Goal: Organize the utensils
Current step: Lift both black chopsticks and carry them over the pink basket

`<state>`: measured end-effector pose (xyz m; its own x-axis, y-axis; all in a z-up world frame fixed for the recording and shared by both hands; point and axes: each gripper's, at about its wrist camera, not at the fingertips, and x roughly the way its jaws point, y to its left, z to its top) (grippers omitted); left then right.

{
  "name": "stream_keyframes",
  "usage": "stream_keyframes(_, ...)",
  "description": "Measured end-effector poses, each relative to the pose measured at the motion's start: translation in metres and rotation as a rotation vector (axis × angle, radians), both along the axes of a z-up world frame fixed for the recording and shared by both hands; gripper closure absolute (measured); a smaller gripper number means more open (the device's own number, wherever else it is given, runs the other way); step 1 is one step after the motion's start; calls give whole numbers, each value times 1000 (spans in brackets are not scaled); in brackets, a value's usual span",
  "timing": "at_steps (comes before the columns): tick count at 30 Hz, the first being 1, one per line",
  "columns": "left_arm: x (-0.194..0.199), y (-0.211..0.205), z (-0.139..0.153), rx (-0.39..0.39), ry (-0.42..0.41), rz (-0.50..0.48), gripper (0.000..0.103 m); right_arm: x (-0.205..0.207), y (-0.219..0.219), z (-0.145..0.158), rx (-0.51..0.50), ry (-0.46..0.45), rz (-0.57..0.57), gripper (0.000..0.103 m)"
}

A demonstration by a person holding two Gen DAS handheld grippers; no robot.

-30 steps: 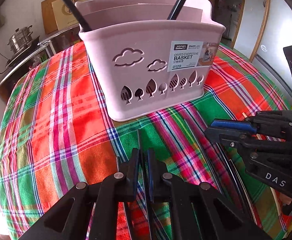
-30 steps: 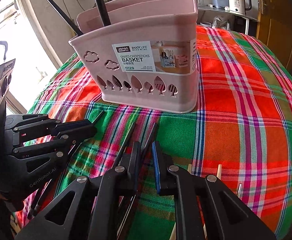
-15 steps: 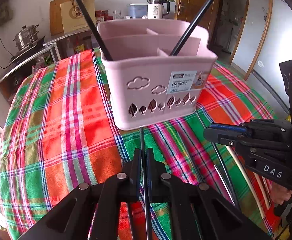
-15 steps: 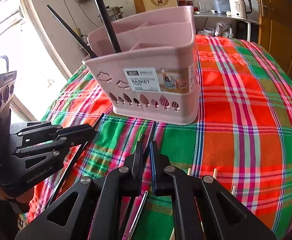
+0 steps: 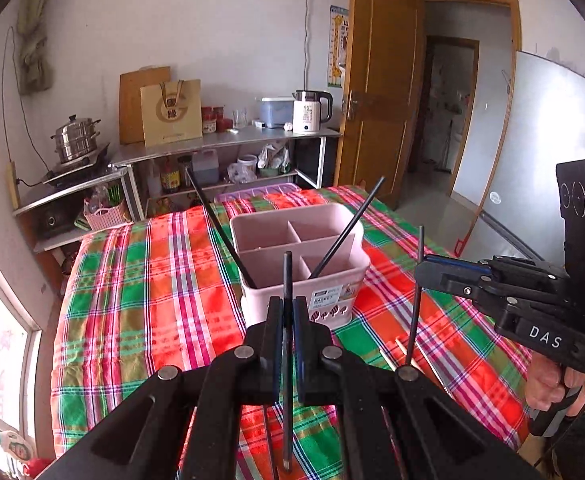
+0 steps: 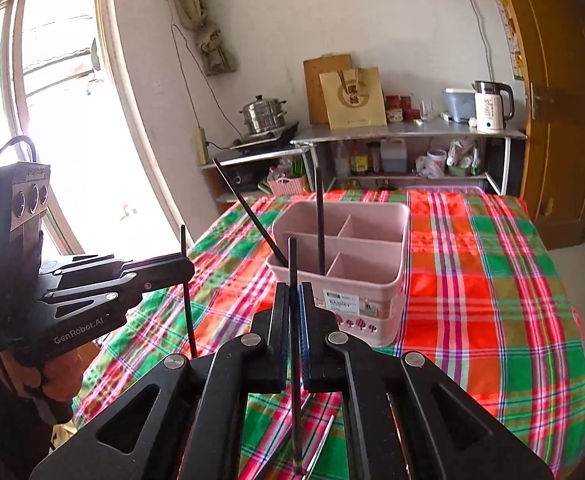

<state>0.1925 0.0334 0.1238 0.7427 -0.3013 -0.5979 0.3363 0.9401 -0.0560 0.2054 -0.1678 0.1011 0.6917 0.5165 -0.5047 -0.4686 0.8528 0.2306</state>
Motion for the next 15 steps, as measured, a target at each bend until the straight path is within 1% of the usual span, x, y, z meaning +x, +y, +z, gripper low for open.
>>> stream_keyframes(4, -11, 0, 14, -13, -32, 3, 99, -12, 0, 14, -1, -47, -3, 99)
stream_keyframes(11, -20, -2, 4, -13, -11, 0, 99, -18, -2, 10, -9, -42, 1, 99)
stream_keyframes(15, -23, -1, 5, -19, -11, 1, 99, -21, -3, 11, -18, -46, 5, 99)
